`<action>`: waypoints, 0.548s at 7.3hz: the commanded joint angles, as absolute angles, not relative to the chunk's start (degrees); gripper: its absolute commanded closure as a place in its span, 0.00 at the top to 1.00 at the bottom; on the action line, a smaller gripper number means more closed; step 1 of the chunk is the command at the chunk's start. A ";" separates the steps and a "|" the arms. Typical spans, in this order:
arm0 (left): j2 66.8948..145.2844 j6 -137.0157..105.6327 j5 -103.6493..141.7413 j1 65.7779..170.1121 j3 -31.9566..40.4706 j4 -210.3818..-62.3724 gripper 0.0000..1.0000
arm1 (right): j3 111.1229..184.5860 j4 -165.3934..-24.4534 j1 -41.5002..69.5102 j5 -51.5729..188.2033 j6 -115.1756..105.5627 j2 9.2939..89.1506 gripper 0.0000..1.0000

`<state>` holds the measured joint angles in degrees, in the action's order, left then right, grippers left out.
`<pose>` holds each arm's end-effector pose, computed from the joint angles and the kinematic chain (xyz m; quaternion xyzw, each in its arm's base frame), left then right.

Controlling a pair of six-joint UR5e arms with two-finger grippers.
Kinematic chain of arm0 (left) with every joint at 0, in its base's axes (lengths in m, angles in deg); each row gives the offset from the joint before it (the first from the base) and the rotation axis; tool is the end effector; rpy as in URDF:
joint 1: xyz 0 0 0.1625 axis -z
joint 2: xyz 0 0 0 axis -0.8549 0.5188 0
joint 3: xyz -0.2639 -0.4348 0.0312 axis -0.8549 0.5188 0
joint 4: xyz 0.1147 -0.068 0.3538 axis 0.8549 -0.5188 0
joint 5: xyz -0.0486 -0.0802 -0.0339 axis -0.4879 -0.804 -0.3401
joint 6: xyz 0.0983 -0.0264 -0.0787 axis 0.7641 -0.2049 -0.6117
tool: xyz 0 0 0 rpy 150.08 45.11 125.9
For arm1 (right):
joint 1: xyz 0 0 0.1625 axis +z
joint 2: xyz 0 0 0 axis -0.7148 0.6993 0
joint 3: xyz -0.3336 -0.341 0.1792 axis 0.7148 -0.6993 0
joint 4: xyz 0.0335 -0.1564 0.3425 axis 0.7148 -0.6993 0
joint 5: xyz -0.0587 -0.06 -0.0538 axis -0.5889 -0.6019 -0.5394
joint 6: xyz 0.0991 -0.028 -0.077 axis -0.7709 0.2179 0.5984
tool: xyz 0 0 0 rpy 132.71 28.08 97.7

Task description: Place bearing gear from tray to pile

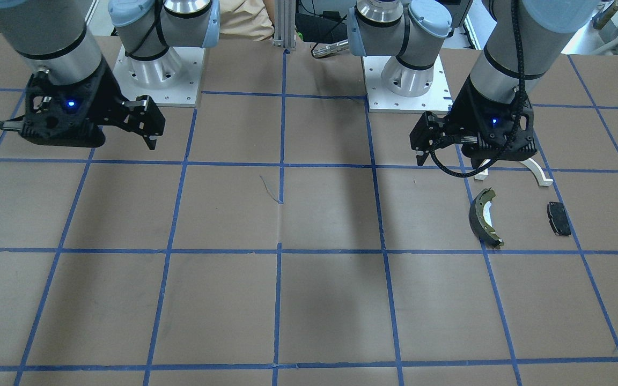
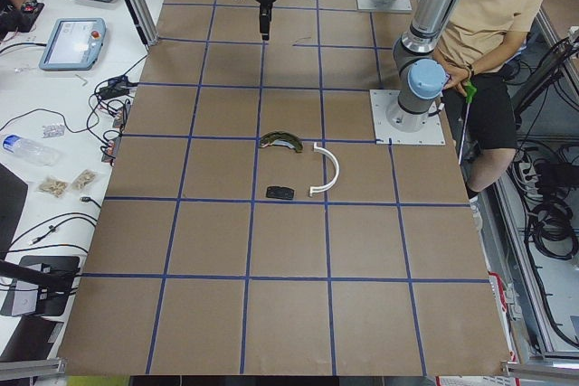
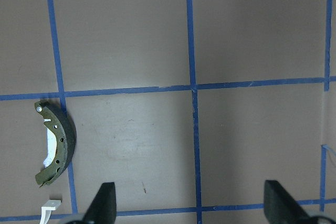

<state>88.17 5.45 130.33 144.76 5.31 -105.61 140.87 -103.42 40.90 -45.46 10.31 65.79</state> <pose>-0.1009 -0.4777 0.5217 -0.0212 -0.9997 0.0071 0.0015 0.1025 -0.4828 0.5381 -0.0421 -0.9984 -0.0377 0.0059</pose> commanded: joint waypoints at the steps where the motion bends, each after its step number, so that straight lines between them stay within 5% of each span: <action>1: 88.43 5.46 130.49 144.71 5.22 -105.44 1.00 | 137.50 -105.69 31.32 -45.76 10.99 65.11 1.00; 4: 88.16 5.46 130.58 144.71 5.31 -105.62 1.00 | 137.30 -114.39 16.48 -47.78 37.38 57.39 1.00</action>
<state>88.01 5.45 130.59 144.70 5.37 -105.56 137.31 -110.82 23.30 -47.30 27.34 60.16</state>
